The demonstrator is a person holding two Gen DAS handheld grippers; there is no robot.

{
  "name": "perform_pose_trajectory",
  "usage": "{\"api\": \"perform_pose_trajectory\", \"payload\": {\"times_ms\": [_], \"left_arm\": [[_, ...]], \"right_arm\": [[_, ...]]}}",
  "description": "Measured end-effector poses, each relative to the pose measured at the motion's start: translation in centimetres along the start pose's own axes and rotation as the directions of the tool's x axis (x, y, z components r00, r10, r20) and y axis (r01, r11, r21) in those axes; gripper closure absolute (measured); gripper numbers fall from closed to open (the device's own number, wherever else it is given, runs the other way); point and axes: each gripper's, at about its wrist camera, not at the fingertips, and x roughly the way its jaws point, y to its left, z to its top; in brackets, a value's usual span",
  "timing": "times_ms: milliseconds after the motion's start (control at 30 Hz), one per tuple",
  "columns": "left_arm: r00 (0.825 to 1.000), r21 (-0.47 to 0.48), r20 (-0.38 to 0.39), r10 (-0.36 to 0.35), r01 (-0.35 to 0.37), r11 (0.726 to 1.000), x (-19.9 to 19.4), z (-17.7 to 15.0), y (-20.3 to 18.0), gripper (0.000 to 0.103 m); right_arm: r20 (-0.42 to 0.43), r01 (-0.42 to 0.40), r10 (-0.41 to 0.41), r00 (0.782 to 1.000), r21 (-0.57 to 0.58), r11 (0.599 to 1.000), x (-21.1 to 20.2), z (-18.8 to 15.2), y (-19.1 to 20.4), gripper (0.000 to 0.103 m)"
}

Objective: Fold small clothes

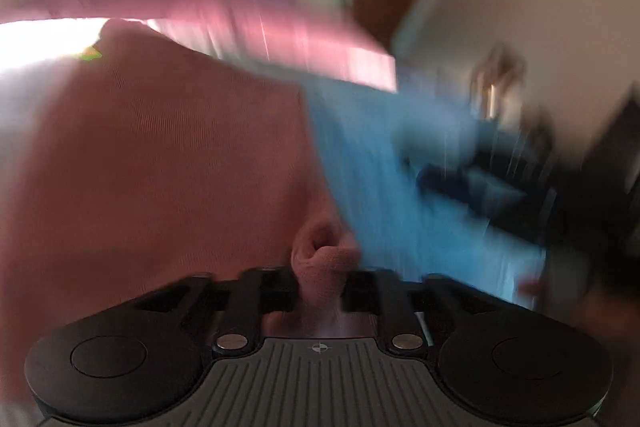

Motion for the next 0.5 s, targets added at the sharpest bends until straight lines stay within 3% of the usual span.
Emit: {"api": "perform_pose_trajectory", "payload": {"times_ms": [33, 100, 133, 200, 267, 300, 333, 500], "left_arm": [[0.999, -0.014, 0.006, -0.033, 0.033, 0.999, -0.4, -0.6, -0.1, 0.075], [0.998, -0.012, 0.052, -0.02, 0.021, 1.0, -3.1, -0.7, 0.5, 0.072], [0.995, -0.009, 0.095, 0.013, -0.012, 1.0, -4.8, -0.4, 1.3, 0.071], [0.98, -0.042, 0.178, 0.088, -0.081, 0.996, -7.9, 0.6, 4.2, 0.066], [0.95, -0.059, 0.23, 0.213, -0.205, 0.977, -9.6, 1.7, 7.4, 0.064], [0.939, -0.071, 0.22, 0.265, -0.255, 0.964, -9.8, 2.0, 9.3, 0.064], [0.94, -0.093, 0.193, 0.282, -0.269, 0.959, -9.9, 2.2, 10.9, 0.064], [0.95, -0.059, 0.122, 0.288, -0.283, 0.957, -8.3, 1.0, 14.0, 0.063]], "right_arm": [[-0.017, 0.004, -0.004, 1.0, -0.005, 1.0, -0.1, 0.1, -0.7, 0.03], [-0.027, -0.03, 0.03, 0.999, -0.018, 0.999, -0.7, 0.1, -1.8, 0.042], [-0.049, -0.051, 0.05, 0.998, -0.02, 0.998, -0.8, 0.1, -2.0, 0.057], [-0.105, -0.1, 0.099, 0.99, -0.008, 0.995, 0.0, -0.1, -2.1, 0.061], [-0.164, -0.135, 0.126, 0.978, -0.044, 0.99, 0.9, -0.9, -1.5, 0.062], [-0.199, -0.15, 0.136, 0.971, -0.055, 0.987, 1.3, -1.4, -1.1, 0.062], [-0.23, -0.166, 0.148, 0.962, -0.062, 0.984, 1.8, -1.8, -0.8, 0.062], [-0.32, -0.174, 0.131, 0.938, -0.112, 0.978, 3.5, -3.1, 0.8, 0.061]]}}
